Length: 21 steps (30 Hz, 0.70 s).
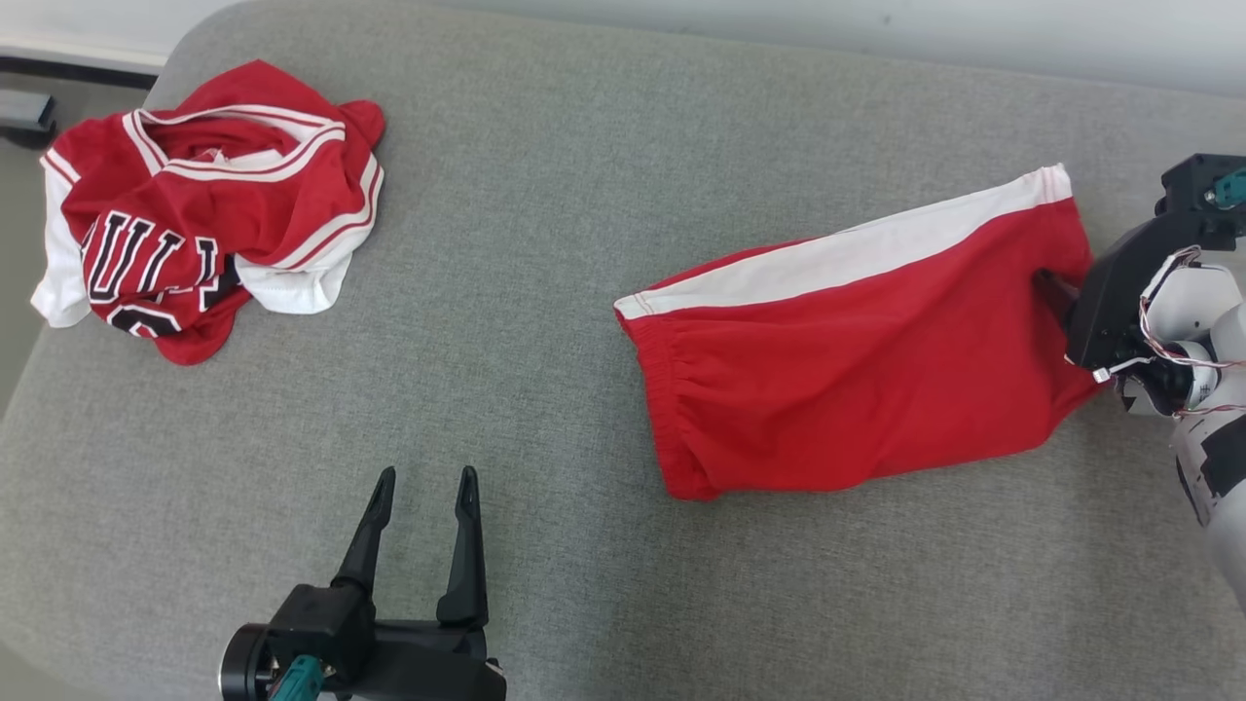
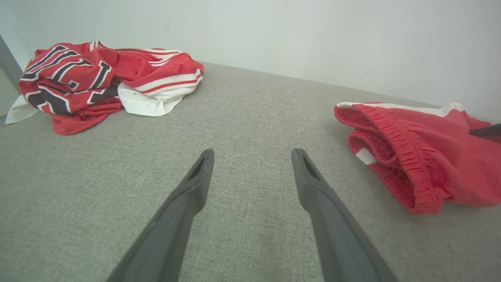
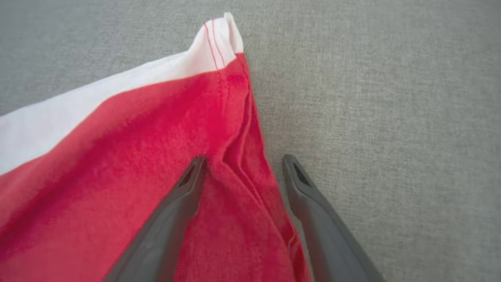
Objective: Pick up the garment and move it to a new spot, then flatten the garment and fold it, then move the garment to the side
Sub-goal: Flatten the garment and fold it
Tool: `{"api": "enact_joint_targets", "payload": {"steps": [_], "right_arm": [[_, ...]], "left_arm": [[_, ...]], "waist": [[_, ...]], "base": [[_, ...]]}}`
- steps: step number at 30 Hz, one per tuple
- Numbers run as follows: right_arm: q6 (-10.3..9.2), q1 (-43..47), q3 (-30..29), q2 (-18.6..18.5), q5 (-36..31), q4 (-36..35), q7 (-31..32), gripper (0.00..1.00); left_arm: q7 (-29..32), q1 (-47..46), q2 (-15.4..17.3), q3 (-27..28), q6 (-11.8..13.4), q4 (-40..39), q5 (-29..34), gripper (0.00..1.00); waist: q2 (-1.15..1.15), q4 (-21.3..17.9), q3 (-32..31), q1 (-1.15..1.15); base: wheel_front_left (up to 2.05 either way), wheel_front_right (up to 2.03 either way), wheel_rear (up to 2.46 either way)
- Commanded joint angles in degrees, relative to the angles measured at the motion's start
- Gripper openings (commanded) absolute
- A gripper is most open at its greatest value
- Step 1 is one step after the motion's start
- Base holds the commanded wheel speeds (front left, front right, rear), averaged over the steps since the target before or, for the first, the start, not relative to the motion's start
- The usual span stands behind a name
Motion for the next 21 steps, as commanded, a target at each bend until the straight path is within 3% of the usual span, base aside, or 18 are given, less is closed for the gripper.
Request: {"api": "enact_joint_targets", "payload": {"steps": [1,3,4,6,8,14,21], "right_arm": [[-0.13,0.2,0.3,0.7,-0.8,0.5,1.1,1.0],[-0.13,1.0,1.3,1.3,-1.9,0.7,3.0,1.0],[-0.13,1.4,1.9,1.6,-2.5,0.6,4.0,0.95],[-0.12,2.5,2.8,2.1,-2.9,-0.2,6.0,0.38],[0.02,3.6,3.5,2.6,-2.4,-1.4,7.6,0.0],[-0.01,5.8,2.9,0.9,-2.4,-5.0,7.9,0.0],[-0.16,9.1,-2.5,-2.1,-4.4,-10.6,4.2,0.0]], "left_arm": [[-0.2,0.5,-0.3,0.1,-0.3,-0.2,-0.5,1.0],[-0.2,0.2,-0.4,0.1,-0.4,-0.2,-0.4,1.0],[-0.2,0.1,-0.5,0.1,-0.6,0.0,-0.5,1.0],[-0.2,-0.1,-0.6,0.1,-0.7,0.2,-0.7,1.0],[-0.2,0.0,-0.7,0.2,-0.7,0.6,-0.8,1.0],[-0.2,-0.3,-0.8,0.0,-0.9,1.8,-0.8,1.0],[-0.2,-0.1,-0.9,0.1,-0.7,2.9,-0.9,1.0]], "waist": [[0.0,0.7,0.9,0.01],[0.0,0.7,1.2,0.01],[0.0,0.7,1.2,0.01],[0.0,0.5,1.3,0.01],[0.0,0.2,1.3,0.01],[0.0,-0.8,1.1,0.01],[0.0,-2.0,-0.8,0.01]], "base": [[0.0,0.0,0.0],[0.0,0.0,0.0],[0.0,0.0,0.0],[0.0,0.0,0.0],[0.0,0.0,0.0],[0.0,0.0,0.0],[0.0,0.0,0.0]]}}
